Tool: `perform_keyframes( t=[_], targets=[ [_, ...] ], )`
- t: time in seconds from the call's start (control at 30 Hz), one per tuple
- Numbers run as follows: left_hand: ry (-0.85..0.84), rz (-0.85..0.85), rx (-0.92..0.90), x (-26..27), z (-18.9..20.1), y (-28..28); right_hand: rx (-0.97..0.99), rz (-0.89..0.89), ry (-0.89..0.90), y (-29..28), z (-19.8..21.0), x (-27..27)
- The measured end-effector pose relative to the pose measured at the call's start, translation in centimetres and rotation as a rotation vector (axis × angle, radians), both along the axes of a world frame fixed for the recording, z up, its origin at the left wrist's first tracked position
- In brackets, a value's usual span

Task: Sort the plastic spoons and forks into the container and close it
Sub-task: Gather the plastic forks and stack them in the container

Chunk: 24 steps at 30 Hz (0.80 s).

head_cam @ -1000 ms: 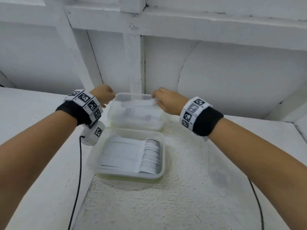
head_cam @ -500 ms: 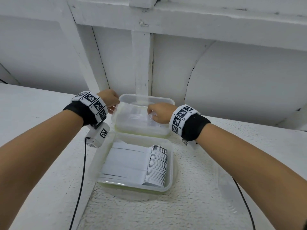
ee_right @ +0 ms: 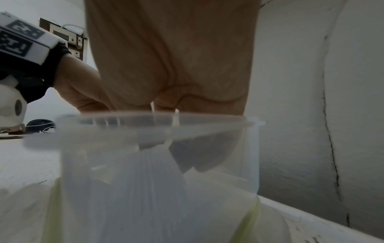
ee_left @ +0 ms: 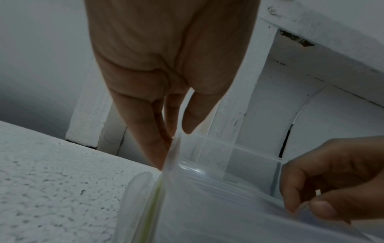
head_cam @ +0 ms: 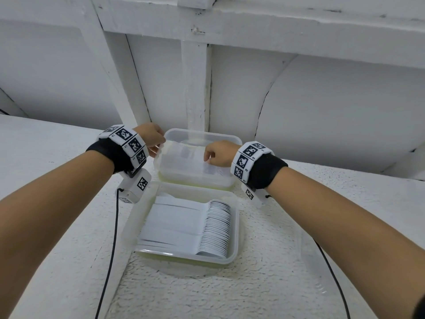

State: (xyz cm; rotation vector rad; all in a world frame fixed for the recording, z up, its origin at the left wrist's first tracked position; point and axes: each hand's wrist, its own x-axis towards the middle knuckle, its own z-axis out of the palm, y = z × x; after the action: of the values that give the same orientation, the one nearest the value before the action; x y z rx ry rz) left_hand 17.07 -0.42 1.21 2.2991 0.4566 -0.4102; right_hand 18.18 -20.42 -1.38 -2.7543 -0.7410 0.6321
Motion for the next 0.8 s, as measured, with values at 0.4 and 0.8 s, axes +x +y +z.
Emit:
perform_keyframes(
  t=[0.4, 0.8],
  targets=[
    [-0.115, -0.121, 0.234, -1.9, 2.6, -0.6, 0.254, -0.07, -0.128, -3.0, 3.1, -2.3],
    [-0.52, -0.406, -0.204, -12.5, 6.0, -15.9, 0.383, -0.353, -0.172, -18.3, 3.7, -16.1]
  ],
)
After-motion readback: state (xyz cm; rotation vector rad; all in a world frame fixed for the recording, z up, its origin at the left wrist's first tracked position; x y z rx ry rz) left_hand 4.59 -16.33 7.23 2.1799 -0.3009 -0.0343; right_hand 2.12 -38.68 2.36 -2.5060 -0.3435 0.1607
